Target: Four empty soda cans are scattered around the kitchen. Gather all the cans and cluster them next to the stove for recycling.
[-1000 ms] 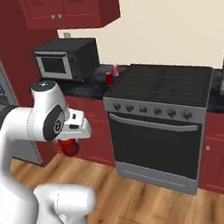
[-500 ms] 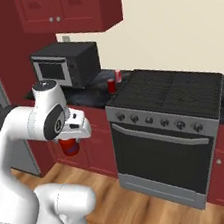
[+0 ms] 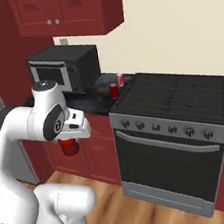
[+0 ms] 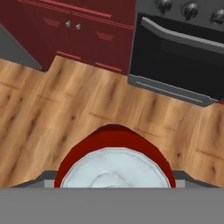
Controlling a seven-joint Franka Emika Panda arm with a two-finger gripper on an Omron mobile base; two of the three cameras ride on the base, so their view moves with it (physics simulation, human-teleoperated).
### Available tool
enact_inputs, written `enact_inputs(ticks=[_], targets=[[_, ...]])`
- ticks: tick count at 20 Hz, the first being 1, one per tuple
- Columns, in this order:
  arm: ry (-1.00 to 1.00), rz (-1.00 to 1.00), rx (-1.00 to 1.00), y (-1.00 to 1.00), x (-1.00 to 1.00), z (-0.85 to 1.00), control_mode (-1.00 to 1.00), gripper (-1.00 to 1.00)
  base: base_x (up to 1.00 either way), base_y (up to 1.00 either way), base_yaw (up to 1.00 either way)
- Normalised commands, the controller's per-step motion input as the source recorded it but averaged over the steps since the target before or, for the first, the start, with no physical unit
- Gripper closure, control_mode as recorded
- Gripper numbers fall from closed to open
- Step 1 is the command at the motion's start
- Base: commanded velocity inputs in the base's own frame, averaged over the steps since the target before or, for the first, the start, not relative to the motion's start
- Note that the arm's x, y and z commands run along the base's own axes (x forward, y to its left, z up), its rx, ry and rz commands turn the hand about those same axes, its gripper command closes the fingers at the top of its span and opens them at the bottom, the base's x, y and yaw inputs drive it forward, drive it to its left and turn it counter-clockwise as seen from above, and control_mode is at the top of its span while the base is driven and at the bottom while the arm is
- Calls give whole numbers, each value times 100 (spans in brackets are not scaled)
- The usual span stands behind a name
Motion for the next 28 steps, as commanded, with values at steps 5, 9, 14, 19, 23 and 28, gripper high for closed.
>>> enact_inputs(ticks=[5, 9, 14, 19, 23, 28], targets=[[0, 0, 0, 0, 0, 0, 100, 100, 65, 33, -9], [0, 0, 0, 0, 0, 0, 100, 100, 66, 28, -8], [0, 0, 0, 0, 0, 0, 100, 100, 61, 25, -8], [0, 0, 0, 0, 0, 0, 100, 100, 56, 25, -8], [0, 0, 0, 0, 0, 0, 100, 100, 49, 23, -8], [0, 0, 0, 0, 0, 0, 100, 100, 50, 23, -8]])
